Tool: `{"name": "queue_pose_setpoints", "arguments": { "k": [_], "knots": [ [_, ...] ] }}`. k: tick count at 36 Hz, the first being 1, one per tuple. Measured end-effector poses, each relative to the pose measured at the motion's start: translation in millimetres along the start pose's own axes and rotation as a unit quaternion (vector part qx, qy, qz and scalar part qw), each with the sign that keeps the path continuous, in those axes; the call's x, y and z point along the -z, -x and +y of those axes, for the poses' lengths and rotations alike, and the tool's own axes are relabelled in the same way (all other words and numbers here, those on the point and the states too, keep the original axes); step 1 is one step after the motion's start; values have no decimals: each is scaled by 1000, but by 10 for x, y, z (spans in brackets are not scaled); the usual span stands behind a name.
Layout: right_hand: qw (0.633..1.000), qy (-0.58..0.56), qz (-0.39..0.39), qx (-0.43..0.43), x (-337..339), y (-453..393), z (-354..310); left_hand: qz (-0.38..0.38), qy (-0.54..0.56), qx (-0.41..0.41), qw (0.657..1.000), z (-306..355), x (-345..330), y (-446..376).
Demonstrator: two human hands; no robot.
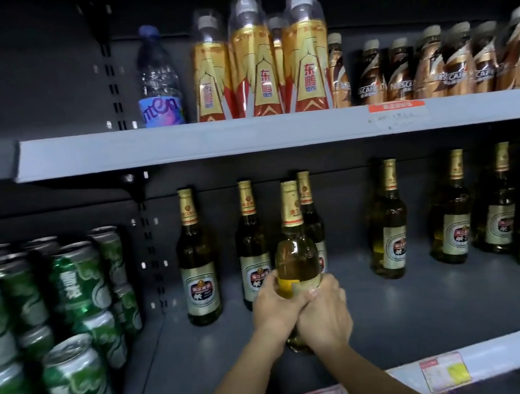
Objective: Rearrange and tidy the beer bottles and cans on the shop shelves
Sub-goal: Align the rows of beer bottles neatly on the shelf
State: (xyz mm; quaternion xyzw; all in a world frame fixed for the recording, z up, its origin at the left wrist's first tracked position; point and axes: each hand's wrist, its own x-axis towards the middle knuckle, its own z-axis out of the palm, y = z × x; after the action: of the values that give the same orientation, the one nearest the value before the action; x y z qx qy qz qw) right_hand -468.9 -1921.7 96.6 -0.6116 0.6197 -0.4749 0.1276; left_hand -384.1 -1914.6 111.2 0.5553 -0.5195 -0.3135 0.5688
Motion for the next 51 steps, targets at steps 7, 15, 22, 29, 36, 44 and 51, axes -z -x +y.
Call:
{"name": "queue_pose_setpoints", "arguments": {
  "k": [7,15,22,29,36,44,51],
  "knots": [
    [964,-91,-241,69,-322,261,-273,-6,57,14,998,-18,884,108],
    [943,-101,-309,66,-695,400,-629,-11,76,20,997,-80,1538,138],
    [960,-49,-264,77,-861,496,-780,-12,98,36,995,-260,1753,45],
    [973,-29,-214,77,-913,575,-840,-26,154,39,987,-281,1796,21],
    [974,-29,-213,77,-948,574,-903,-18,120,55,991,-276,1801,1],
    [966,-13,-236,103,-965,531,-870,88,26,-15,996,-394,1659,40],
    [982,-38,-148,108,-491,214,-501,365,-132,-131,912,-147,1227,284]
  ]
}}
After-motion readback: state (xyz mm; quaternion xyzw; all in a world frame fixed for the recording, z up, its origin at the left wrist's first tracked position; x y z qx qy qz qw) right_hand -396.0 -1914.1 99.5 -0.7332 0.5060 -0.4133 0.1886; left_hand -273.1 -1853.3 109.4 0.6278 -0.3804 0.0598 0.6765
